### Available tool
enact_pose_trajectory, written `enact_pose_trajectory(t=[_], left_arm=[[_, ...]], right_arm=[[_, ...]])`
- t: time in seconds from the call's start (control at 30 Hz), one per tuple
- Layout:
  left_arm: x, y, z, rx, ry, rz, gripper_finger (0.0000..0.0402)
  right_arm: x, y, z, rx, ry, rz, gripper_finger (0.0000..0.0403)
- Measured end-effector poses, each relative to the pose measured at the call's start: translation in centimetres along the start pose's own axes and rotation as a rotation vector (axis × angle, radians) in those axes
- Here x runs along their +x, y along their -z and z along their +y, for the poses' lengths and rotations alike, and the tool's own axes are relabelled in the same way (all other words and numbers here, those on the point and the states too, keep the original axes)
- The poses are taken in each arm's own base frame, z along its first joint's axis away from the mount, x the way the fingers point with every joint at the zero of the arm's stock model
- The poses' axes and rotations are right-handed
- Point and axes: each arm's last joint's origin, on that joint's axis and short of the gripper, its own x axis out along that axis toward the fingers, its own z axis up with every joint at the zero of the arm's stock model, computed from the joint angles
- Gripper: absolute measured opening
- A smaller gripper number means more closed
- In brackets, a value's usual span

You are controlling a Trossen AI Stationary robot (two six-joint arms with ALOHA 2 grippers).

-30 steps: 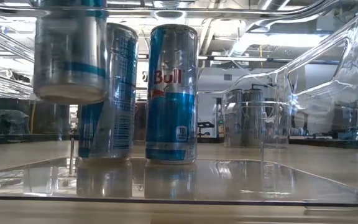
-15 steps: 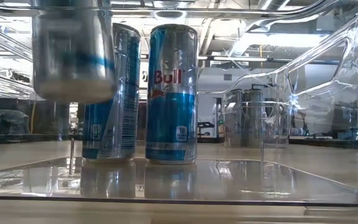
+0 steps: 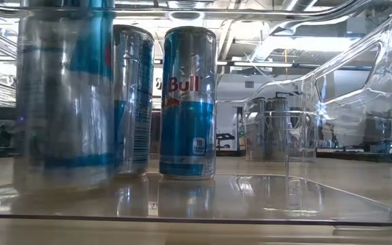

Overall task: Sort soda cans
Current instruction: Put the top blue soda can into the bottom transparent bin, then put the blue soda can into the bottom center transparent bin

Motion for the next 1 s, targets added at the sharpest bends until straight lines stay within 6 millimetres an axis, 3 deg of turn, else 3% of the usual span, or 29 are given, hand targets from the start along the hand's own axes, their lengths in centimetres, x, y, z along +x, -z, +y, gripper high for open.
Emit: enact_pose_trajectory(t=[0.3, 0.63, 0.83, 1.0], left_arm=[[0.2, -0.2, 0.3, -0.033, 0.008, 0.016, 0.0244], [0.2, -0.2, 0.5, -0.04, 0.001, 0.03, 0.0336], [-1.6, 0.0, 1.2, -0.063, -0.052, 0.068, 0.0354], [-4.5, 0.8, 1.1, -0.051, -0.134, 0.055, 0.0354]], right_arm=[[0.0, 0.0, 0.0, 0.015, -0.004, 0.003, 0.038], [0.0, 0.0, 0.1, 0.018, -0.016, 0.016, 0.038], [0.0, 0.0, 0.1, 0.019, -0.014, 0.014, 0.038], [0.1, 0.0, 0.2, 0.026, 0.001, -0.008, 0.038]])
